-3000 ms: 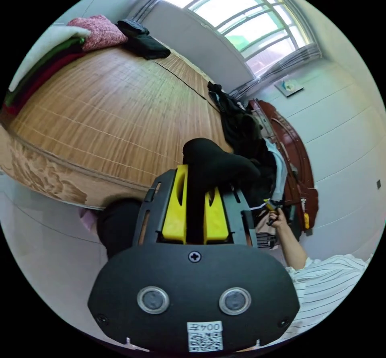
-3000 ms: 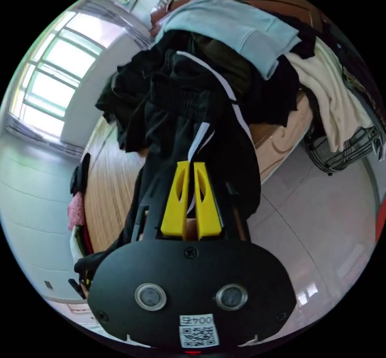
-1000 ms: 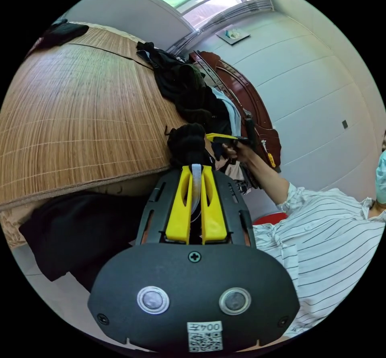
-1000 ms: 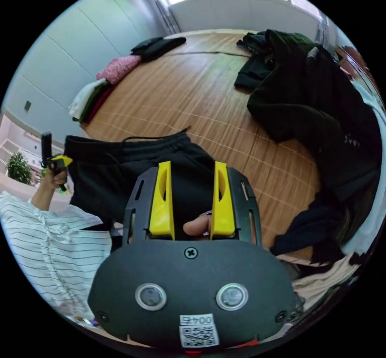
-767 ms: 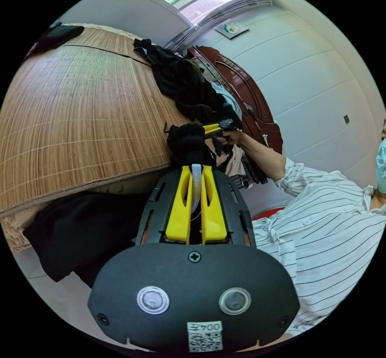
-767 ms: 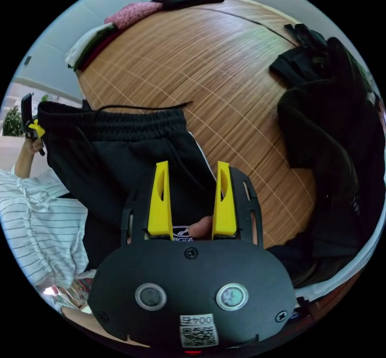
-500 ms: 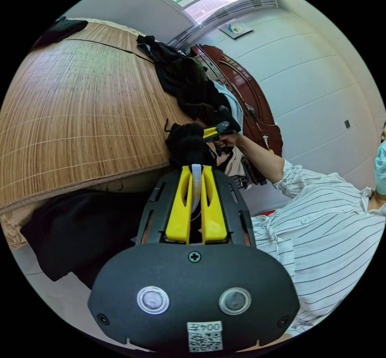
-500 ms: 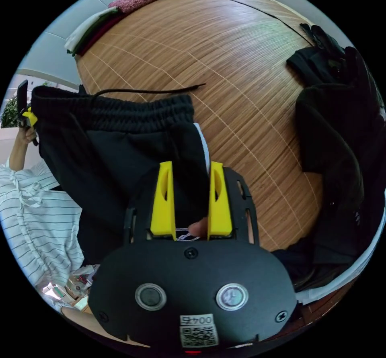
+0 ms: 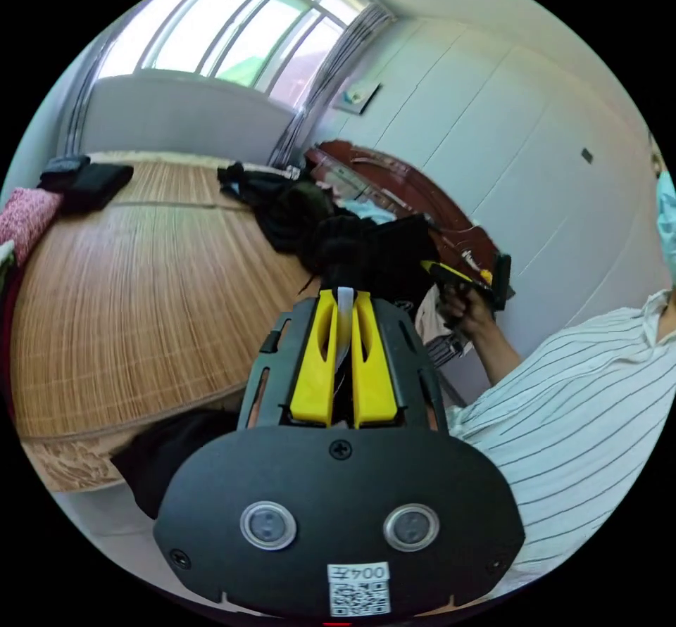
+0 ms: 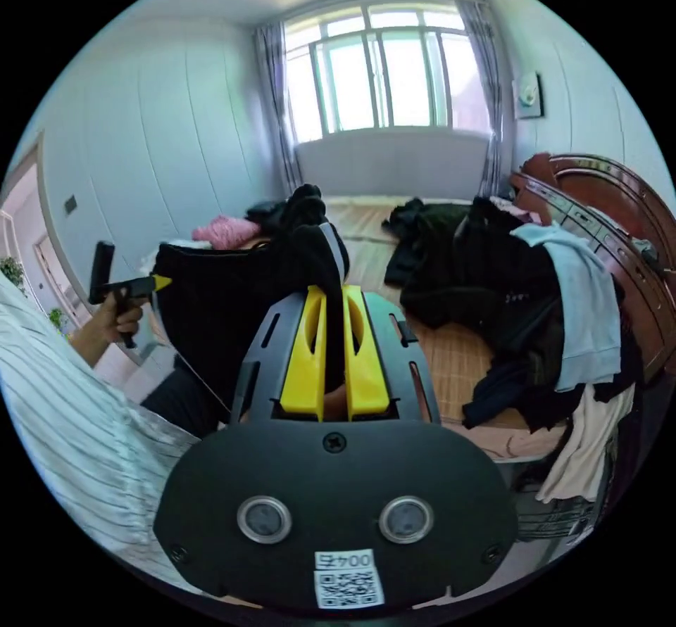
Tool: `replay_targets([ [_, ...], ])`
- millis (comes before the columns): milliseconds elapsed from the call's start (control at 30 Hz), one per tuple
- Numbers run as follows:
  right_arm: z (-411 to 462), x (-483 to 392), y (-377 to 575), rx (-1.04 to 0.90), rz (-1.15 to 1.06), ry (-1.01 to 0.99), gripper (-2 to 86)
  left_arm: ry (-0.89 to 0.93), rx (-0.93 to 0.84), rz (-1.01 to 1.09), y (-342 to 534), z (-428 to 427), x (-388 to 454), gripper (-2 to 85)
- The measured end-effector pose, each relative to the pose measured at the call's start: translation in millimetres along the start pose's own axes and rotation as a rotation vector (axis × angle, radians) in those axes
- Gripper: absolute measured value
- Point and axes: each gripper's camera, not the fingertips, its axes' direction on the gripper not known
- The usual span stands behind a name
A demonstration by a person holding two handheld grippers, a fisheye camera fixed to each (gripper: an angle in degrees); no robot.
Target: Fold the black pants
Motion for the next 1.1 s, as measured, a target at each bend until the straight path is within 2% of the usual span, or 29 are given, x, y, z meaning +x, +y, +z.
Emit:
replay_targets([
  [167,-123.4,19.2,-18.5,0.264,0.146,-0.373,4.1,0.23,0.254,0.041,-6.2,-86.7,59.4,1.2],
  [233,-163.0,23.0,-32.2,0.386,0.144,-0.551,4.1,0.295,0.324,0.133,-14.5,-119.9,102.2,1.0],
  [400,-187.9,17.8,-92.1,0.481,0.082,-0.6,4.1,0.137,0.435,0.328,-56.2,-143.8,174.9,1.3],
  [500,-149.0,35.2,-142.6,0.444,0.144,-0.574,4.1,0.011,0.43,0.345,-110.9,-112.3,170.3,1.7],
  [567,-110.9,52.5,-172.3,0.436,0.197,-0.532,4.1,-0.005,0.402,0.316,-154.5,-82.6,146.6,2.0],
  [767,61.9,106.2,-299.8,0.3,0.299,-0.383,4.9,-0.29,0.331,0.191,-326.3,46.7,28.9,3.7],
  [833,146.3,123.6,-347.2,0.167,0.299,-0.304,5.7,-0.319,0.221,0.041,-388.8,104.1,-43.4,5.3],
  [900,203.6,134.3,-360.5,0.044,0.327,-0.2,6.4,-0.443,0.138,-0.054,-411.3,142.1,-89.8,6.9],
  [967,248.3,134.8,-356.7,-0.045,0.301,-0.07,7.0,-0.547,0.139,-0.123,-412.2,162.8,-123.3,7.8],
  [1033,280.3,133.7,-333.4,-0.006,0.236,0.037,7.6,-0.646,0.169,-0.139,-400.3,181.6,-146.5,8.8],
  [1100,296.2,140.1,-314.2,-0.002,0.214,0.061,7.4,-0.704,0.168,-0.127,-384.7,195.6,-155.6,9.3],
])
